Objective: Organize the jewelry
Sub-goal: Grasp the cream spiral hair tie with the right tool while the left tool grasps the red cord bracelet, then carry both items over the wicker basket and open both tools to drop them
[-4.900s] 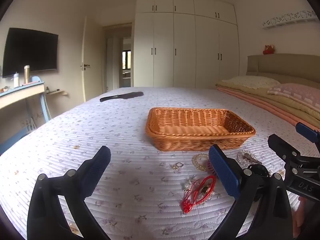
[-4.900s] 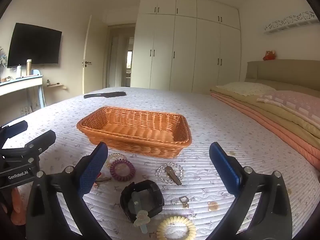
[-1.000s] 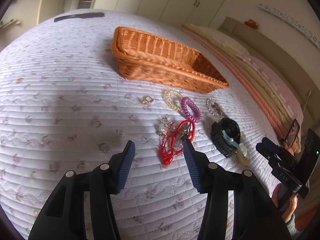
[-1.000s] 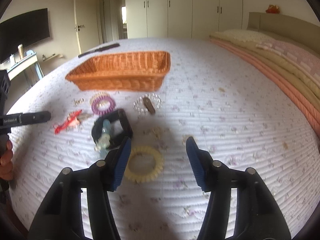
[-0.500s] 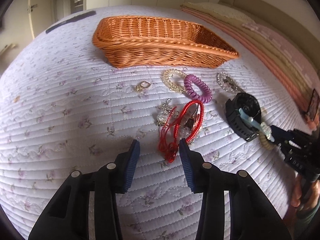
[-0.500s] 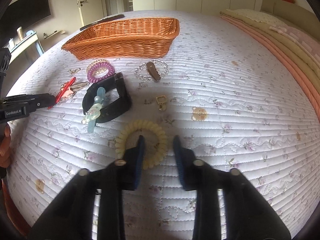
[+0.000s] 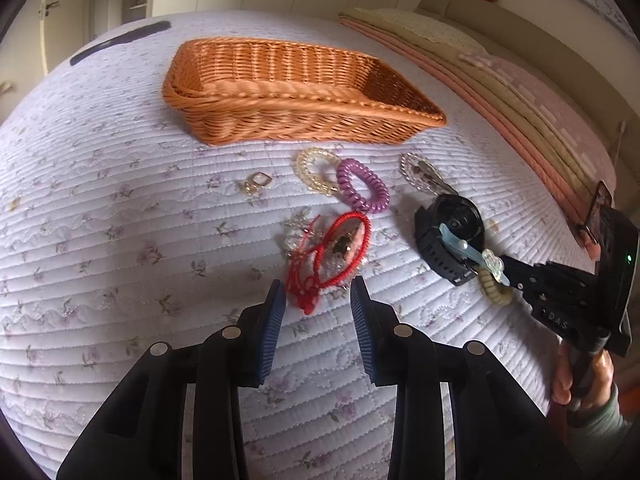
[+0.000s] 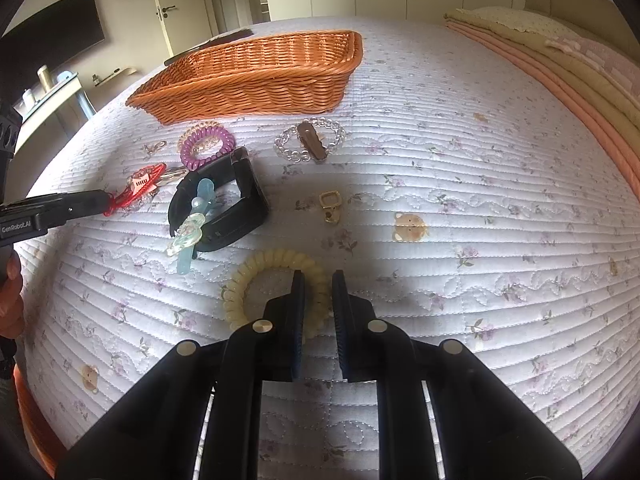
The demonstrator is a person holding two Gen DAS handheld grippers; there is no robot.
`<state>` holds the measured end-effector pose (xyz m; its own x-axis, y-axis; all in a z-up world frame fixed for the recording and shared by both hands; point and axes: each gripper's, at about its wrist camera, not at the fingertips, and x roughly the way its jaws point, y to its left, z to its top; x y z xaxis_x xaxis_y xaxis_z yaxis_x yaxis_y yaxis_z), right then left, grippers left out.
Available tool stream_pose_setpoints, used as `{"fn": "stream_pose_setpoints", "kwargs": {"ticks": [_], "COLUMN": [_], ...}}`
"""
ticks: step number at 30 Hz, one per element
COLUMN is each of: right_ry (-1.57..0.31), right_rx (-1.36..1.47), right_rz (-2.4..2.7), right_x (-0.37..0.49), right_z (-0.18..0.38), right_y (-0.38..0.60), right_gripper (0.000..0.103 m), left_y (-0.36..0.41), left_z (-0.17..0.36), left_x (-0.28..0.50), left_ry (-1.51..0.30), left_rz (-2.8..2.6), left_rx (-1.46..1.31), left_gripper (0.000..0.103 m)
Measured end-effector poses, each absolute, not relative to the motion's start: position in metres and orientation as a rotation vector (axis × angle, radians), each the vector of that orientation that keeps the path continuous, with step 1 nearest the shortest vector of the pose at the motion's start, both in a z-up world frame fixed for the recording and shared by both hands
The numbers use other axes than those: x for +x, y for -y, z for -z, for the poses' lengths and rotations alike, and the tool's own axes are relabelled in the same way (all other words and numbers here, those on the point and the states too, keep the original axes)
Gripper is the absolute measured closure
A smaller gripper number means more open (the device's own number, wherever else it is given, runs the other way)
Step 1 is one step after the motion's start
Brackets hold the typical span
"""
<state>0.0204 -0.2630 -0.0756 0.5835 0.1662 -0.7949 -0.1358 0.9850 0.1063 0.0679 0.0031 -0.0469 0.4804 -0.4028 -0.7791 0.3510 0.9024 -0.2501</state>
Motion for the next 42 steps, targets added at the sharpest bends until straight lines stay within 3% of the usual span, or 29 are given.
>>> {"fn": "stream_pose_setpoints", "kwargs": {"ticks": [5,8,18,26,35,42], "right_ry": [-0.930,-0.917,-0.885,-0.853,-0.705,-0.620], "right_rx": [0.005,-0.021,-0.010,0.028,0.028,-0.005], "right_rz": [-0.169,-0.167,-0.171,-0.171,-0.175,-0.193], "right_x": [0.021,0.018,0.011,0.009,0.022,0.108], "right_z": [0.076,0.075,0.070,0.060,-0.004,-0.053], "right_y": [0.258,0.254,0.256,0.261,0.260,0.241], "right_gripper": [0.091,0.092,0.093,0.093,0.093,0.093], "left_y": [0.024,0.027,0.017,0.011,0.007,0.016], "left_z": [0.061,0.059,0.050,0.006,-0.044,-0.072], "left_x": [0.063,0.058,0.044,0.030,0.038,0.107], "left_ry": [-0.962,-0.937,-0.857,-0.714,-0.548,-0.492], "left_rz": [0.422,0.413,0.426,0.454,0.478,0.466], "left_rx": [0.090,0.114,0.084,0.054,0.030,0.005], "left_gripper": [0.073,0.101,0.102,0.102,0.102,0.102]}}
